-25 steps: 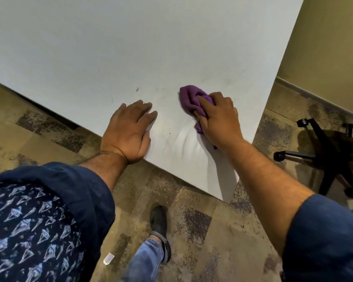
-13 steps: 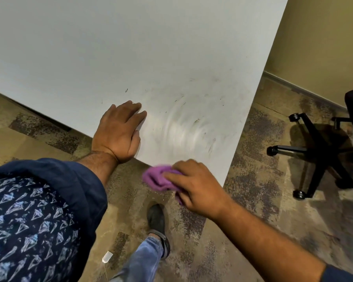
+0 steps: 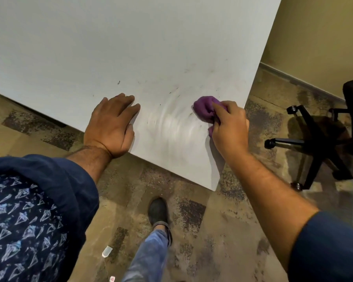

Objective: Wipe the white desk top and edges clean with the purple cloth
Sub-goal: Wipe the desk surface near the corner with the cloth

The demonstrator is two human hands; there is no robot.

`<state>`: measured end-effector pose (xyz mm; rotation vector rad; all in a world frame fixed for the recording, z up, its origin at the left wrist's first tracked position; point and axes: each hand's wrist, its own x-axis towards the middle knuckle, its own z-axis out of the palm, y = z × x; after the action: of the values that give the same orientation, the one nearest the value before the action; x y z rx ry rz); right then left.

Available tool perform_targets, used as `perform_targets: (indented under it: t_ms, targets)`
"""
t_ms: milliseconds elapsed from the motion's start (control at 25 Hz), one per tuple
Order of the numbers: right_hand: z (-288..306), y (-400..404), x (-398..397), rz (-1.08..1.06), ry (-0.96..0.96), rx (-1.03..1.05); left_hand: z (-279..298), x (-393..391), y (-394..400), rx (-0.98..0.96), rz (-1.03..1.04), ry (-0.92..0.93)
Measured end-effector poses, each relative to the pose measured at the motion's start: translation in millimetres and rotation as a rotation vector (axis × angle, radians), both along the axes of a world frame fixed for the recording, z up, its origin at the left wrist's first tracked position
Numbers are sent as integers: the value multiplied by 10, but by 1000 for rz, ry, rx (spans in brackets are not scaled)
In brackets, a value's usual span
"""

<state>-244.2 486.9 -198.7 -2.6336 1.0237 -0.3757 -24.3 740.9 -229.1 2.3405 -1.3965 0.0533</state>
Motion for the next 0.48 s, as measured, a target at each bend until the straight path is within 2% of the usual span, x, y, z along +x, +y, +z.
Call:
perform_targets:
  t_ms: [120,320,480]
  targets:
    - [0,278,17,-9,-9,11,21,-8,-8,9,0,-1]
    - [42,1006,-299,236,-15,58,8,5,-3,27,-3,-22]
    - [34,1363,-778,307,-19,126,18,16,-19,28,0,-22]
